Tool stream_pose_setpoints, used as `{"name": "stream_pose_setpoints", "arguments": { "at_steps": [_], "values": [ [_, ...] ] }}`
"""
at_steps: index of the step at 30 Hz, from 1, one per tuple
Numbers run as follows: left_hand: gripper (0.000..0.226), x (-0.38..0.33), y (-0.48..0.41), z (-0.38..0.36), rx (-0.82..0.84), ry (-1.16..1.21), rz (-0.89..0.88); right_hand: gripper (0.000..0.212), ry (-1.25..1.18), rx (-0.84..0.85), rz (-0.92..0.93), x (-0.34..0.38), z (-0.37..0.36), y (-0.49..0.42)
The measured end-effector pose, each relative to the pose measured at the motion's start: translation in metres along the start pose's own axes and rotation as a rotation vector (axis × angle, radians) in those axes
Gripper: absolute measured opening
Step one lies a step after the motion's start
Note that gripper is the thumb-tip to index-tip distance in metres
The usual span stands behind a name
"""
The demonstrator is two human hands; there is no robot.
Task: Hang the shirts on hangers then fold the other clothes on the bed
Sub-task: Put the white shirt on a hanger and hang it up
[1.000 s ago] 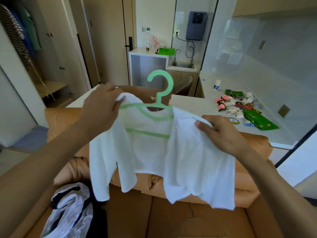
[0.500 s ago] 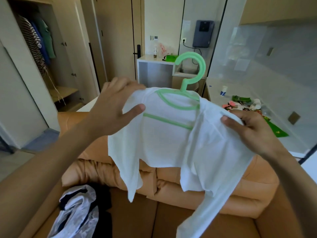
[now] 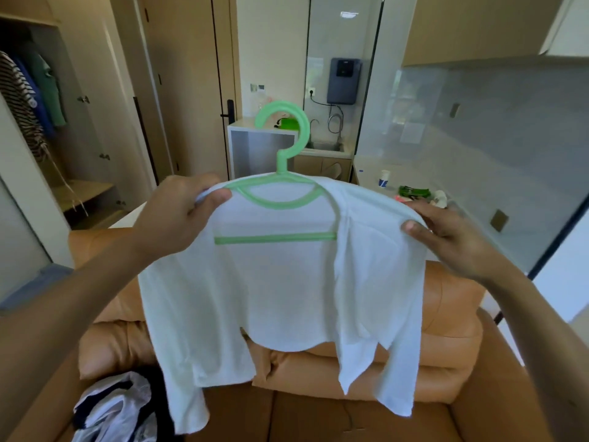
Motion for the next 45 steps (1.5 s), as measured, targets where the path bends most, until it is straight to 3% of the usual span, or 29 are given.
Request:
{"name": "stream_pose_setpoints", "arguments": {
  "at_steps": [2,6,11,13,15,18,23,28,34,39,41,44,45],
  "values": [
    [0.031,-0.002,-0.001,-0.001,0.021,-0.009,0.013,0.032,0.026,-0.071,0.039,0.004,0.004,-0.001],
    [0.044,-0.007,-0.003,0.002,0.036,-0.014,0.024,0.008,-0.057,-0.183,0.122,0.017,0.006,-0.006],
    [0.044,-0.006,0.002,0.013,0.049,0.033,0.047,0.023,-0.272,-0.186,0.126,0.018,0.014,-0.008],
    [0.043,-0.008,0.003,0.021,0.020,0.064,0.068,0.034,-0.341,-0.170,0.010,0.012,0.014,-0.014],
    [0.042,-0.010,0.004,0.027,-0.003,0.079,0.086,0.038,-0.284,-0.156,-0.116,0.003,0.013,-0.020],
    [0.042,-0.014,0.009,0.029,0.016,0.064,0.114,0.033,-0.157,-0.175,-0.044,0.012,0.018,-0.025],
    [0.040,-0.013,0.023,0.037,0.034,0.027,0.150,0.027,-0.069,0.184,0.081,0.043,-0.036,-0.017],
    [0.037,-0.004,0.048,0.048,0.075,0.050,0.252,0.026,-0.090,0.156,0.212,0.055,-0.059,-0.023],
    [0.045,0.007,0.097,0.070,0.144,-0.189,0.361,0.035,-0.178,0.273,0.250,0.072,-0.106,-0.043],
    [0.048,0.015,0.135,0.095,0.186,-0.256,0.421,0.026,-0.306,0.327,0.194,0.100,-0.143,-0.050],
    [0.052,0.023,0.153,0.118,0.118,-0.310,0.493,0.026,-0.403,0.378,0.119,0.116,-0.163,-0.047],
    [0.053,0.032,0.185,0.158,-0.019,-0.339,0.610,0.047,-0.604,0.435,-0.023,0.139,-0.197,-0.043],
    [0.052,0.036,0.199,0.172,-0.064,-0.341,0.663,0.037,-0.674,0.426,-0.059,0.143,-0.211,-0.042]
  ]
}}
Point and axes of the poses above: each hand's wrist, its own y-axis away from the middle knuckle, its own z-axis out of the back of the hand, x = y × z, the point moved 9 cm from there along -y, towards the middle knuckle, and after that the axes turned 12 degrees about -y, right-handed, at the moved point
